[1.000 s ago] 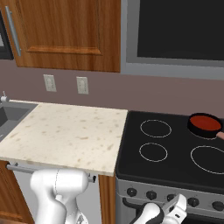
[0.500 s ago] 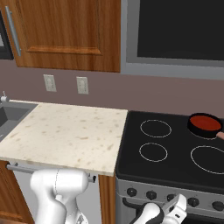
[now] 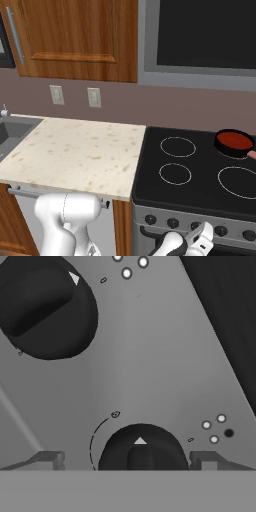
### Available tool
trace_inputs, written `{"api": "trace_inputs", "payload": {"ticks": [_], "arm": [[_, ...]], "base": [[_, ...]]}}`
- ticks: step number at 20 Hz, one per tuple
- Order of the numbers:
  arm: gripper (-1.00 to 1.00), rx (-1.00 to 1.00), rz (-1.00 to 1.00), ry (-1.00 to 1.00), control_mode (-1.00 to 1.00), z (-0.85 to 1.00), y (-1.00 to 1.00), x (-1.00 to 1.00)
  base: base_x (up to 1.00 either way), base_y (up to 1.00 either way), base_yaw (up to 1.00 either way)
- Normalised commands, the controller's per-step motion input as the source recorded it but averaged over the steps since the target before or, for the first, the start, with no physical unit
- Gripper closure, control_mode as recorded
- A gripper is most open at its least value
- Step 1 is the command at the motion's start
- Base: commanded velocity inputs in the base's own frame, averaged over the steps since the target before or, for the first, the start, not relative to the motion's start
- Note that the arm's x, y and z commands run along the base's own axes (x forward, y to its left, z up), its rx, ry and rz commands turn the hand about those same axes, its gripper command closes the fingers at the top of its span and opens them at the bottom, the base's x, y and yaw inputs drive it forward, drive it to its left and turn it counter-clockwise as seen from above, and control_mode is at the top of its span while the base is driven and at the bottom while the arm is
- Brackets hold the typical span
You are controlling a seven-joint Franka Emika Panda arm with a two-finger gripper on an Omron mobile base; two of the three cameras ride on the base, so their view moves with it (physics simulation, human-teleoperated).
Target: Wait until the marinara sauce is simmered to a deep red color and then turn off the stove.
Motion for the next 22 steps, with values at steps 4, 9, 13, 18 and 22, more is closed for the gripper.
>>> {"api": "trace_inputs", "payload": {"ticks": [4, 9, 13, 18, 22], "arm": [[-1.0, 0.0, 0.0, 0.0, -1.0, 0.0, 0.0, 0.0], [-1.0, 0.0, 0.0, 0.0, -1.0, 0.0, 0.0, 0.0], [-1.0, 0.0, 0.0, 0.0, -1.0, 0.0, 0.0, 0.0], [-1.0, 0.0, 0.0, 0.0, -1.0, 0.0, 0.0, 0.0], [-1.0, 0.0, 0.0, 0.0, -1.0, 0.0, 0.0, 0.0]], "base": [[0.0, 0.0, 0.0], [0.0, 0.0, 0.0], [0.0, 0.0, 0.0], [0.0, 0.0, 0.0], [0.0, 0.0, 0.0]]}}
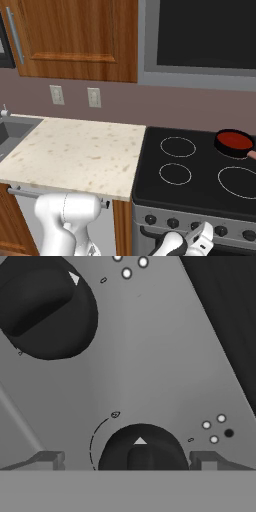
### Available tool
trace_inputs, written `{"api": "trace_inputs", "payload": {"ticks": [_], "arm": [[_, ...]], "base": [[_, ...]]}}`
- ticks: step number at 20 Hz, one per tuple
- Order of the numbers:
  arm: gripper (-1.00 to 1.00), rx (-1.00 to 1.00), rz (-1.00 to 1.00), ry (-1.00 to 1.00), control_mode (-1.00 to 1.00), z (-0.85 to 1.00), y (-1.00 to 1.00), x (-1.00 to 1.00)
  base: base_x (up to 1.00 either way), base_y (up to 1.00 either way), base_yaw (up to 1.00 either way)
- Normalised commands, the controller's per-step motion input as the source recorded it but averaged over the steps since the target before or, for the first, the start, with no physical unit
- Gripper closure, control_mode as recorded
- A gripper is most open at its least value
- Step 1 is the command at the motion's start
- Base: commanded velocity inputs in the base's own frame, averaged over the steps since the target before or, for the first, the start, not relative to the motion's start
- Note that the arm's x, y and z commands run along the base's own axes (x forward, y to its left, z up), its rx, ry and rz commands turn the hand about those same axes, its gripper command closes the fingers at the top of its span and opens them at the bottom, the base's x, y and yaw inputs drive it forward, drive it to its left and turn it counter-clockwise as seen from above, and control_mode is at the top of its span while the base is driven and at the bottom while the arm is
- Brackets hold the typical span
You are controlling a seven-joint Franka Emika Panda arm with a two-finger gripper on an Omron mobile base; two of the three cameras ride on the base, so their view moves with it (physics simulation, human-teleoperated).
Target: Wait until the marinara sauce is simmered to a deep red color and then turn off the stove.
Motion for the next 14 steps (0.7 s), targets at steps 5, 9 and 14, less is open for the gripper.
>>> {"api": "trace_inputs", "payload": {"ticks": [5, 9, 14], "arm": [[-1.0, 0.0, 0.0, 0.0, -1.0, 0.0, 0.0, 0.0], [-1.0, 0.0, 0.0, 0.0, -1.0, 0.0, 0.0, 0.0], [-1.0, 0.0, 0.0, 0.0, -1.0, 0.0, 0.0, 0.0]], "base": [[0.0, 0.0, 0.0], [0.0, 0.0, 0.0], [0.0, 0.0, 0.0]]}}
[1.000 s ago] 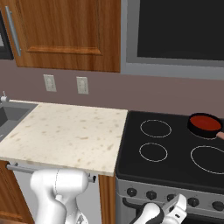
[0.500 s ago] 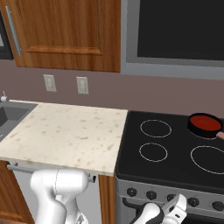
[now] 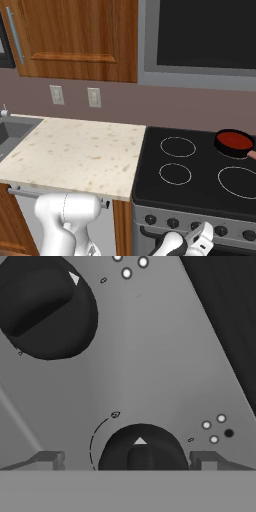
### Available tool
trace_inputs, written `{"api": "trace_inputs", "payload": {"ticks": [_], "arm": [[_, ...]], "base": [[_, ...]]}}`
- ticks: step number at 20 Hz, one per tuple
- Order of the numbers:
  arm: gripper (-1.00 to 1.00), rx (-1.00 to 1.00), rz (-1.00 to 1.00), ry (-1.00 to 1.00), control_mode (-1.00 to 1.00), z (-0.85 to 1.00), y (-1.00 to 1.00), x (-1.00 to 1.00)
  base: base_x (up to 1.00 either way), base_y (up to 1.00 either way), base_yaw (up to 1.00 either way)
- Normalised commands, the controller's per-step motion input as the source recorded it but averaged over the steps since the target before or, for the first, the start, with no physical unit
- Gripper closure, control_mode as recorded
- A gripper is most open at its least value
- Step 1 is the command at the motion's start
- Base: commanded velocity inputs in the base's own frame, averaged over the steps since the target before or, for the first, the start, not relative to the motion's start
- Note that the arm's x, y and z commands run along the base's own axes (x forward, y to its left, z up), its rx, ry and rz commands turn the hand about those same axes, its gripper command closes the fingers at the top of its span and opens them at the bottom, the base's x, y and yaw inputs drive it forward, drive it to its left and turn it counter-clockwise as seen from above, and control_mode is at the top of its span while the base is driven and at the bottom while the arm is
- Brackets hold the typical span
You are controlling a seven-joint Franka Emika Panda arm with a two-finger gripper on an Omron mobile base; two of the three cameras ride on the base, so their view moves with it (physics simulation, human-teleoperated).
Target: Wait until the marinara sauce is simmered to a deep red color and then turn off the stove.
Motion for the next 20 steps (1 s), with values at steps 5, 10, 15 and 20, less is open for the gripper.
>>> {"api": "trace_inputs", "payload": {"ticks": [5, 10, 15, 20], "arm": [[-1.0, 0.0, 0.0, 0.0, -1.0, 0.0, 0.0, 0.0], [-1.0, 0.0, 0.0, 0.0, -1.0, 0.0, 0.0, 0.0], [-1.0, 0.0, 0.0, 0.0, -1.0, 0.0, 0.0, 0.0], [-1.0, 0.0, 0.0, 0.0, -1.0, 0.0, 0.0, 0.0]], "base": [[0.0, 0.0, 0.0], [0.0, 0.0, 0.0], [0.0, 0.0, 0.0], [0.0, 0.0, 0.0]]}}
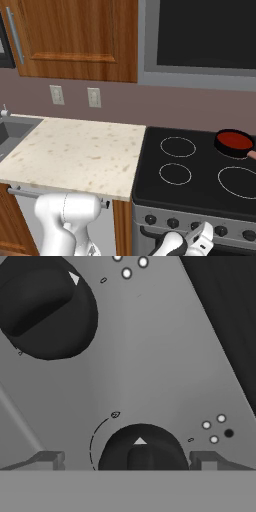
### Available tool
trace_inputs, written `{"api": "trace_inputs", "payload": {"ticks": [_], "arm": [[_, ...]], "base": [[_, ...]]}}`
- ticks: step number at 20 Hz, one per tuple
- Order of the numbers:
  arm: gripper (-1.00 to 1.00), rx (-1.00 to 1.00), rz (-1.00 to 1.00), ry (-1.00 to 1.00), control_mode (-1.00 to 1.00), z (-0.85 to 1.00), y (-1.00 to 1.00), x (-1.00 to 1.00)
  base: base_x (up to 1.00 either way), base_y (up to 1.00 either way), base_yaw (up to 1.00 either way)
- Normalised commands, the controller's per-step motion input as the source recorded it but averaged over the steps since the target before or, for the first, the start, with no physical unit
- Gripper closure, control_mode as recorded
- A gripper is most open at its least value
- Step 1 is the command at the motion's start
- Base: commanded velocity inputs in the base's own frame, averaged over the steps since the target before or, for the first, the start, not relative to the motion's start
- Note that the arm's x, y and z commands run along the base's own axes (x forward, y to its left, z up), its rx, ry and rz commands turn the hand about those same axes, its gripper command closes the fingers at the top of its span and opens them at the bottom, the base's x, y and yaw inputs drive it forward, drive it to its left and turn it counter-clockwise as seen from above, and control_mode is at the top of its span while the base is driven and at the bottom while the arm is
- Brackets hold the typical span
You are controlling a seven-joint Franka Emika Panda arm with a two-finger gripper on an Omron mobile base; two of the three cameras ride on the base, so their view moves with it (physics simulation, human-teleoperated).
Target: Wait until the marinara sauce is simmered to a deep red color and then turn off the stove.
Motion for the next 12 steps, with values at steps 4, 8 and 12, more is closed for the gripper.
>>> {"api": "trace_inputs", "payload": {"ticks": [4, 8, 12], "arm": [[-1.0, 0.0, 0.0, 0.0, -1.0, 0.0, 0.0, 0.0], [-1.0, 0.0, 0.0, 0.0, -1.0, 0.0, 0.0, 0.0], [-1.0, 0.0, 0.0, 0.0, -1.0, 0.0, 0.0, 0.0]], "base": [[0.0, 0.0, 0.0], [0.0, 0.0, 0.0], [0.0, 0.0, 0.0]]}}
